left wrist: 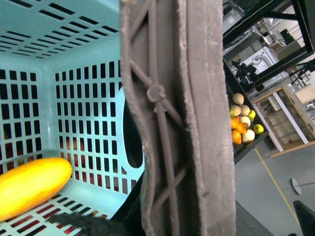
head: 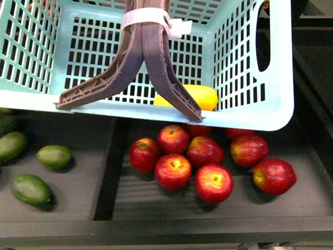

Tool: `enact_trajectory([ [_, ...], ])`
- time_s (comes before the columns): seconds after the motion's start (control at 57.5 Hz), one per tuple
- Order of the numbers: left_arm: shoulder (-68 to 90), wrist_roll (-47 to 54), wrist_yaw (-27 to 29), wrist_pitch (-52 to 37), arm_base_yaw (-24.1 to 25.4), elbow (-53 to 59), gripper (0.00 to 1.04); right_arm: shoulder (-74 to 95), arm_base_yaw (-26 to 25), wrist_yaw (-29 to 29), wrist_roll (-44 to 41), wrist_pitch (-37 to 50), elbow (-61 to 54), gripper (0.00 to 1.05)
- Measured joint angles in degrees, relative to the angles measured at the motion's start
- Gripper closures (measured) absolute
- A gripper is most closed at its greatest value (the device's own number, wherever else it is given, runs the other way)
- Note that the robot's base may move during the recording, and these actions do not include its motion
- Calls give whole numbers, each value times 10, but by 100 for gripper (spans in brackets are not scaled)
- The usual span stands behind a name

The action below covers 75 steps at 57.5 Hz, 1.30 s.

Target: Pick mango and avocado into basket

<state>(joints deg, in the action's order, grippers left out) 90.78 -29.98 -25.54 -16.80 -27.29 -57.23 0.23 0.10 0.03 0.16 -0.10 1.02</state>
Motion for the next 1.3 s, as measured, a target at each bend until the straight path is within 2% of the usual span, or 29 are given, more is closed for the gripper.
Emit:
enact_trajectory([
  [1.304, 2, 2, 12, 0, 10, 1, 91, -1, -1, -3, 0, 0, 0, 9],
])
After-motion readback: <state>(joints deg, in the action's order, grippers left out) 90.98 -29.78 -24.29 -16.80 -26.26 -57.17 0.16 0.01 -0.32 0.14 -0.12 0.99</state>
